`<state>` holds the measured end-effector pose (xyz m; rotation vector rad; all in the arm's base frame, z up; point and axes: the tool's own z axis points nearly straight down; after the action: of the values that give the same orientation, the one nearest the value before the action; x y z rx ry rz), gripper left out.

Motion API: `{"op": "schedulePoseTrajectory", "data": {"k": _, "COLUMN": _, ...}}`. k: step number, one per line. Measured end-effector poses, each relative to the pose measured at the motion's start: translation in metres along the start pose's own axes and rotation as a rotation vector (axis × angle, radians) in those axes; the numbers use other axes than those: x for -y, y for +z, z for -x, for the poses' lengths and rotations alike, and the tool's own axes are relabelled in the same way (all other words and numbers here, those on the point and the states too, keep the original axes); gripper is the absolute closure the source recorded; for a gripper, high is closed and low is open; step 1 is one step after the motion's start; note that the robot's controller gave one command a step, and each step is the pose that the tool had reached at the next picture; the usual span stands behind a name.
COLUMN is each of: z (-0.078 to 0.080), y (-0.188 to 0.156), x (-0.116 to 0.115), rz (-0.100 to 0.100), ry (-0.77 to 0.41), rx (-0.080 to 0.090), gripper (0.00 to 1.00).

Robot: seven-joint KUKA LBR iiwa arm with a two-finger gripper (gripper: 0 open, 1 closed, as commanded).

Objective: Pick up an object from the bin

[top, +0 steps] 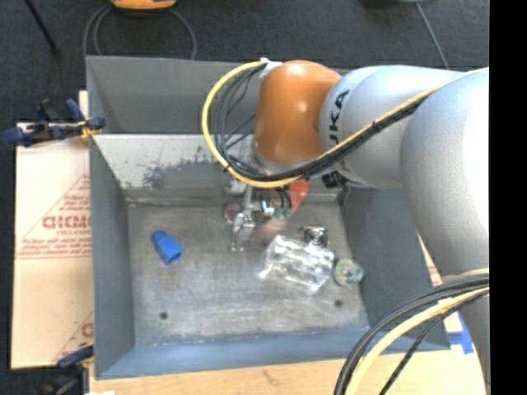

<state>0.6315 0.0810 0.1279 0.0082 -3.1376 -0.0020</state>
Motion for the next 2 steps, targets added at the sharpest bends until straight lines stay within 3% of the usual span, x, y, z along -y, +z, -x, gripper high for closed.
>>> {"op": "schedulePoseTrajectory", "data": {"k": 1, "z": 0.0200, "y": 0.0520, "x": 0.0522, "rz": 0.005, "ry": 0.152, "rx": 0.008, "gripper": 0.00}}
{"op": "schedulePoseTrajectory", "data": {"k": 2, "z": 0.0218, "y": 0.0508, "x": 0.0536, "rz": 0.003, "ry": 0.153, "rx": 0.018, "gripper": 1.00}}
